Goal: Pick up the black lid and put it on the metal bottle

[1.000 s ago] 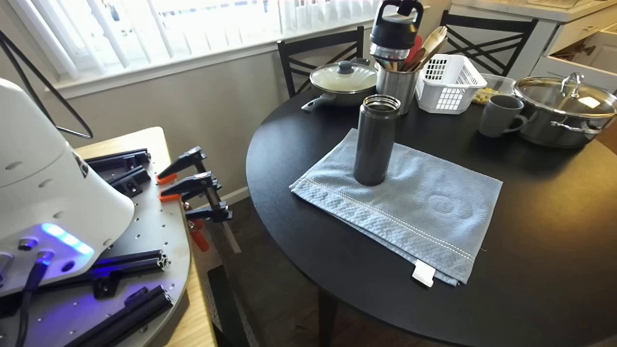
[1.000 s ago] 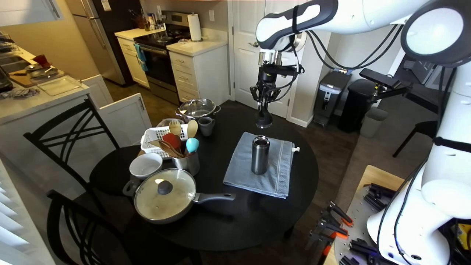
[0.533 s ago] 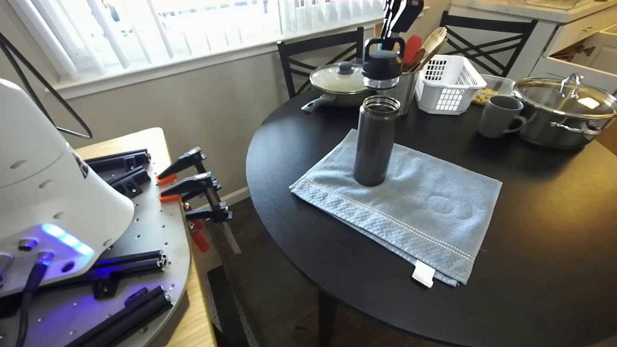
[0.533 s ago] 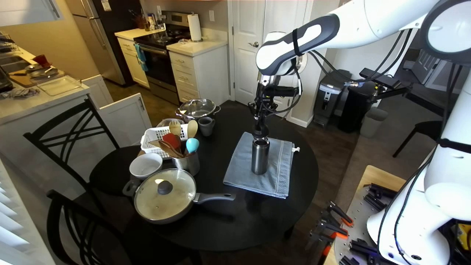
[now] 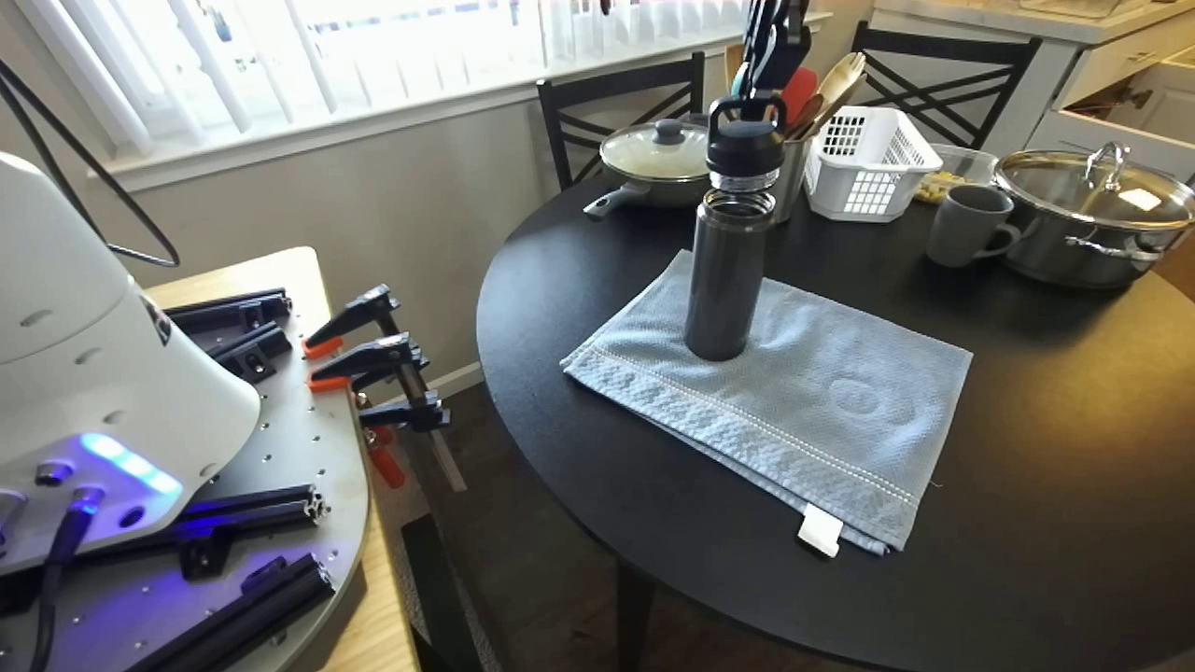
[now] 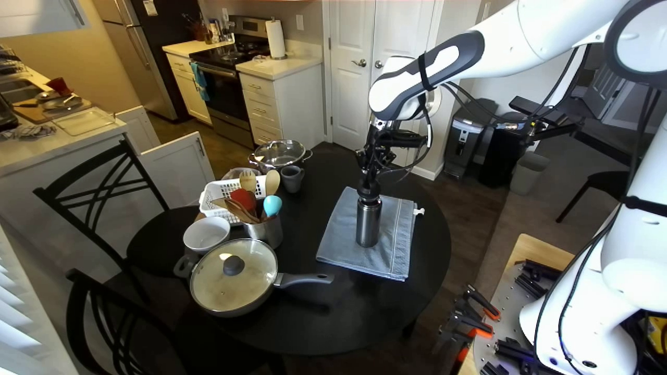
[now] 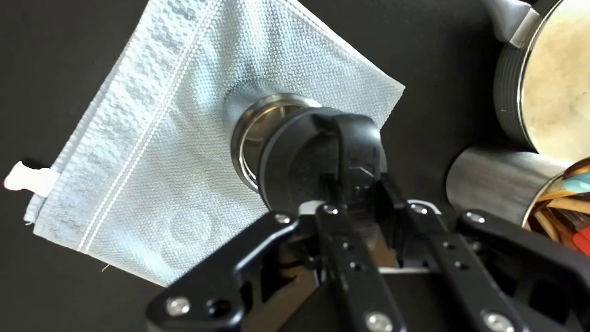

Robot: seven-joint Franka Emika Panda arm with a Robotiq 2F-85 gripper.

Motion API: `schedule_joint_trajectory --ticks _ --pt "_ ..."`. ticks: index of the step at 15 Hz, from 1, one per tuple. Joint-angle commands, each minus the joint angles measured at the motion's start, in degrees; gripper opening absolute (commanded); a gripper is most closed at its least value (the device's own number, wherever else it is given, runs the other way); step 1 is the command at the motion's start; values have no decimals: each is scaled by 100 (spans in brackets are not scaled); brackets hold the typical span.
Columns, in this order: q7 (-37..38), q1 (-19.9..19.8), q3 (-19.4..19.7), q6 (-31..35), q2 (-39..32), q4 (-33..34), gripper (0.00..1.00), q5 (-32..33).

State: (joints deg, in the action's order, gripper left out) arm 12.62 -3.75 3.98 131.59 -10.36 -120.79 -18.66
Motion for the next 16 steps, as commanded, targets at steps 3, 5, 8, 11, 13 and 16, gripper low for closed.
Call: schedule_joint_trajectory --ticks 3,5,8,11,13,16 --pt "-13 -64 10 143 225 -213 6 -256" --pt "15 -68 20 131 200 -212 6 -266" --pt "72 -69 22 147 151 -219 6 -253" --pt "130 -54 12 87 124 -242 6 -255" --pt "189 -45 14 92 103 -276 6 -232" --pt "270 -49 28 135 81 -311 6 -216"
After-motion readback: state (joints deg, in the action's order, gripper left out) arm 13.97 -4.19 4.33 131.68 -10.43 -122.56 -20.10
